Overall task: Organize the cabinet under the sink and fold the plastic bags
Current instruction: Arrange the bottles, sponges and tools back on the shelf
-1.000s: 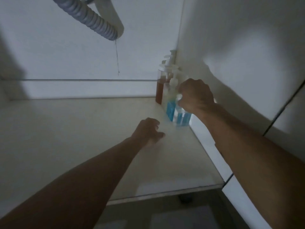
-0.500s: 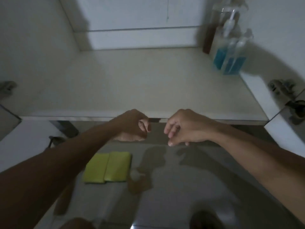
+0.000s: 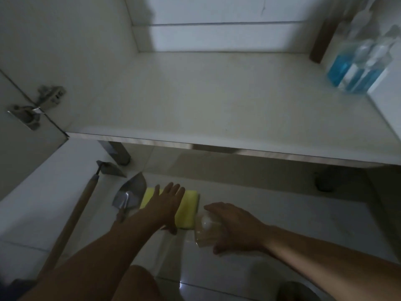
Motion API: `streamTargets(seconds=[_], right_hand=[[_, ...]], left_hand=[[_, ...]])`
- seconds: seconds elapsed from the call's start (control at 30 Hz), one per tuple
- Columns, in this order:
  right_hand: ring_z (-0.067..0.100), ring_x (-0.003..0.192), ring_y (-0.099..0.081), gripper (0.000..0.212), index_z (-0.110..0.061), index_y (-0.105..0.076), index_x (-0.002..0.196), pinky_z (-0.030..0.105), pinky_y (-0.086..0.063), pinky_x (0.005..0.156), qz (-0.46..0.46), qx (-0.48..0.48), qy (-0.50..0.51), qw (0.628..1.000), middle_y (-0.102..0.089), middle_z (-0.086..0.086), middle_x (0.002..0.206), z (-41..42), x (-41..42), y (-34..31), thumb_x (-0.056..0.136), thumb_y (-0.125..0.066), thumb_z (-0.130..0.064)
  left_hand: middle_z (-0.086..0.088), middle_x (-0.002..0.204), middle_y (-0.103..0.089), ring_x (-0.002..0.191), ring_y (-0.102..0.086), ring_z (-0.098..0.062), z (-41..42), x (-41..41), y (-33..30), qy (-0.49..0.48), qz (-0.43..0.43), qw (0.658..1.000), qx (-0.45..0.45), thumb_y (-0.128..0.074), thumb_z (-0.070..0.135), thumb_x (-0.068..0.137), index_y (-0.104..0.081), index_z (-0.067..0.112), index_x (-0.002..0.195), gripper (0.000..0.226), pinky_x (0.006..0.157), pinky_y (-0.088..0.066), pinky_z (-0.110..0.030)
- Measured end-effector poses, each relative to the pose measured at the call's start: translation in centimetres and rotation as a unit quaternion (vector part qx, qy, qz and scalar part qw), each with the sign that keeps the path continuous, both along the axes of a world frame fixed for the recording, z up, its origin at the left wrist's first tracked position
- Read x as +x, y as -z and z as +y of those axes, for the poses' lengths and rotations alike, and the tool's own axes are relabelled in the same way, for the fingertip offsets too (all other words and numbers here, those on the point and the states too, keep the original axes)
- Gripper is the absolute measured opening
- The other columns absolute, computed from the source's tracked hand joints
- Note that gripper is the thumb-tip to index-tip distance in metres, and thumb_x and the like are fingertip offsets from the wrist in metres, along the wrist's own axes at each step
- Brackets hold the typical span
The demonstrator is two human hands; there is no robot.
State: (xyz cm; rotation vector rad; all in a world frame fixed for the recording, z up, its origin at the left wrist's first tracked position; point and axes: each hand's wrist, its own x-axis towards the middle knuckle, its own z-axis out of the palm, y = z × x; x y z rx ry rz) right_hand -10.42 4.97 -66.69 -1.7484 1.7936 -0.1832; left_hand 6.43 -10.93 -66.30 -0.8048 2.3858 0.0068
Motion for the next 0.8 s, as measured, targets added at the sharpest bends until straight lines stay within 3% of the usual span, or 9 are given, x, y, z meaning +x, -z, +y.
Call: streamTargets(seconds=[0.2,0.37,0.5,0.57,0.63,0.8], right_hand=[[0.022,0.12,-0.053,0.08,-0.016,-0.048,0.138,0.031,-0.044,0.1,-0.039,-0.037,0.034,0.998,-0.053,0.002,0.134,0.1,-0.3,-0.2,0.068,-0.074,-0.045],[0.006,0.104,-0.06,0.066,-0.028,-0.056,0.125,0.024,-0.05,0.088,-0.053,-0.04,0.087,0.994,-0.06,-0.012,0.121,0.9,-2.5,-8.0,0.065,-0.083,-0.034],[0.004,0.084,-0.062,0.068,-0.032,-0.058,0.123,0.026,-0.055,0.075,-0.019,-0.023,0.092,0.995,-0.063,-0.013,0.114,2.5,-5.1,-15.8,0.061,-0.087,-0.037],[0.001,0.083,-0.062,0.07,-0.034,-0.058,0.123,0.028,-0.055,0.075,-0.017,-0.03,0.11,0.993,-0.062,-0.017,0.115,3.3,-6.5,-19.1,0.059,-0.088,-0.038],[-0.01,0.085,-0.061,0.067,-0.036,-0.062,0.12,0.02,-0.051,0.073,-0.038,-0.051,0.126,0.99,-0.063,-0.022,0.115,4.0,-8.0,-21.5,0.059,-0.09,-0.033],[-0.014,0.113,-0.053,0.08,-0.046,-0.055,0.128,0.022,-0.048,0.09,-0.053,-0.106,0.187,0.975,-0.059,-0.03,0.122,5.7,-12.6,-26.3,0.06,-0.091,-0.025]], left_hand=[[-0.009,0.157,-0.016,0.145,-0.015,-0.026,-0.1,-0.2,1.0,0.012,0.08,0.997,-0.003,-0.075,0.055,0.069,-0.004,0.013,0.152,0.117,0.118,-0.006,-0.053],[-0.004,0.145,-0.033,0.129,-0.038,-0.023,1.1,-1.3,-4.1,0.059,0.117,0.991,0.025,-0.079,0.059,0.058,-0.017,0.017,0.149,0.118,0.107,-0.037,-0.039],[0.005,0.135,-0.039,0.118,-0.041,-0.014,2.6,-2.8,-11.4,0.077,0.147,0.984,0.066,-0.078,0.062,0.057,-0.023,0.028,0.144,0.108,0.099,-0.046,-0.034],[0.009,0.135,-0.038,0.117,-0.04,-0.01,3.2,-3.9,-15.2,0.094,0.168,0.979,0.071,-0.077,0.063,0.059,-0.023,0.031,0.143,0.105,0.099,-0.045,-0.033],[0.011,0.133,-0.038,0.116,-0.04,-0.009,3.6,-5.3,-18.8,0.115,0.19,0.973,0.057,-0.076,0.064,0.059,-0.025,0.032,0.142,0.103,0.098,-0.045,-0.032],[0.009,0.115,-0.048,0.111,-0.046,-0.014,2.6,-11.5,-23.3,0.146,0.263,0.952,0.049,-0.074,0.065,0.047,-0.045,0.035,0.123,0.087,0.091,-0.048,-0.037]])
